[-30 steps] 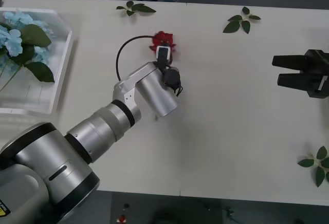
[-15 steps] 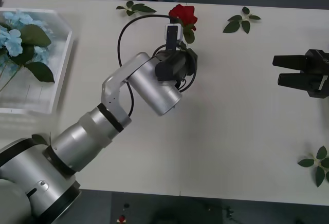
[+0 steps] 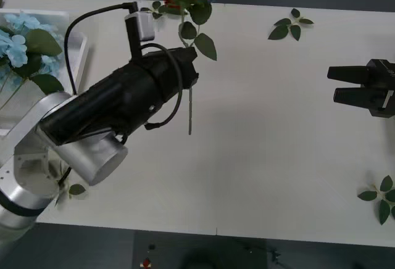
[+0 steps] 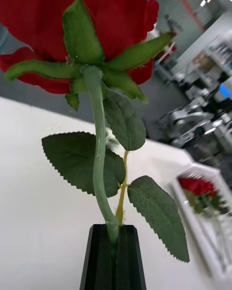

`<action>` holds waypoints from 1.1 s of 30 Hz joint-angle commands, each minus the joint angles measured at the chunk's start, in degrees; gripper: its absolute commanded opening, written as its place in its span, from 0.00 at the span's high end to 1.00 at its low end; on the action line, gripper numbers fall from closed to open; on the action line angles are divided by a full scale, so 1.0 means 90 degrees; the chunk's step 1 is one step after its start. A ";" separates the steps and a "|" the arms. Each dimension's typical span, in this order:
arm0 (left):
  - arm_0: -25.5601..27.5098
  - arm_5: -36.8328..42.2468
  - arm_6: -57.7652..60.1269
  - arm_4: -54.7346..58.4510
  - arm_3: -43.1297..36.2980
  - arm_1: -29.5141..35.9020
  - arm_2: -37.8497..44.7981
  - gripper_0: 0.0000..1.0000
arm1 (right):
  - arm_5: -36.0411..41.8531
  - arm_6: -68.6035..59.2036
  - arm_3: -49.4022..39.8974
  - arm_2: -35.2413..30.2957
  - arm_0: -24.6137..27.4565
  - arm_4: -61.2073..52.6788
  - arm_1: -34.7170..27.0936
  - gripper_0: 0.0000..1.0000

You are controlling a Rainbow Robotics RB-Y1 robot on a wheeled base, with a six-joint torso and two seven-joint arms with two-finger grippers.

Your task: Put the red flowers into the right box and the blue flowers into the left box

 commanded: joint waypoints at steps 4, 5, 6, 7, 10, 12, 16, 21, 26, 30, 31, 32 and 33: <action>0.0175 -0.1752 0.0040 0.0905 -0.0372 -0.0019 0.0194 1.00 | -0.0008 0.0185 -0.0060 -0.0107 -0.0176 -0.0039 0.0067 0.00; 0.0155 -0.1908 0.0040 0.1071 -0.0381 -0.0038 0.0184 1.00 | -0.0008 0.0185 -0.0060 -0.0107 -0.0176 -0.0039 0.0067 0.00; 0.0145 -0.1977 0.0040 0.1139 -0.0401 -0.0048 0.0184 1.00 | -0.0008 0.0185 -0.0060 -0.0107 -0.0176 -0.0039 0.0067 0.00; 0.0116 -0.2045 0.0040 0.1276 -0.0440 -0.0058 0.0174 1.00 | -0.0008 0.0185 -0.0060 -0.0107 -0.0176 -0.0039 0.0067 0.00; 0.0008 -0.2084 0.0030 0.1559 -0.0596 -0.0136 0.0164 1.00 | -0.0008 0.0185 -0.0060 -0.0107 -0.0176 -0.0039 0.0067 0.00; -0.0109 -0.2104 0.0030 0.1569 -0.0616 -0.0234 0.0164 1.00 | 0.0002 0.0185 0.0008 -0.0117 -0.0137 -0.0049 -0.0012 0.00; -0.0431 -0.2143 0.0030 0.1627 -0.0616 -0.0566 0.0106 1.00 | 0.0012 0.0185 0.0027 -0.0010 -0.0137 -0.0332 -0.0314 0.00; -0.0675 -0.1801 0.0089 0.1784 -0.0547 -0.0898 -0.0207 1.00 | 0.0275 0.0185 0.0027 0.0078 -0.0147 -0.0762 -0.0471 0.00; -0.0861 -0.1117 0.0040 0.1842 -0.0508 -0.1044 -0.0373 1.00 | 0.0256 0.0185 -0.0129 0.0410 -0.0157 -0.1191 -0.0441 0.00; -0.0988 -0.0326 -0.0321 0.1862 -0.0499 -0.1034 -0.0441 1.00 | 0.0100 0.0185 -0.0314 0.0869 -0.0157 -0.1601 -0.0392 0.00; -0.1007 -0.0092 -0.0429 0.1891 -0.0499 -0.1044 -0.0431 1.00 | 0.0080 0.0185 -0.0334 0.0889 -0.0157 -0.1611 -0.0344 0.00; -0.1017 0.0035 -0.0478 0.1910 -0.0499 -0.1054 -0.0431 1.00 | 0.0080 0.0185 -0.0334 0.0908 -0.0157 -0.1611 -0.0324 0.00; -0.1036 0.0338 -0.0595 0.1940 -0.0499 -0.1113 -0.0392 1.00 | 0.0080 0.0185 -0.0334 0.0938 -0.0157 -0.1611 -0.0256 0.00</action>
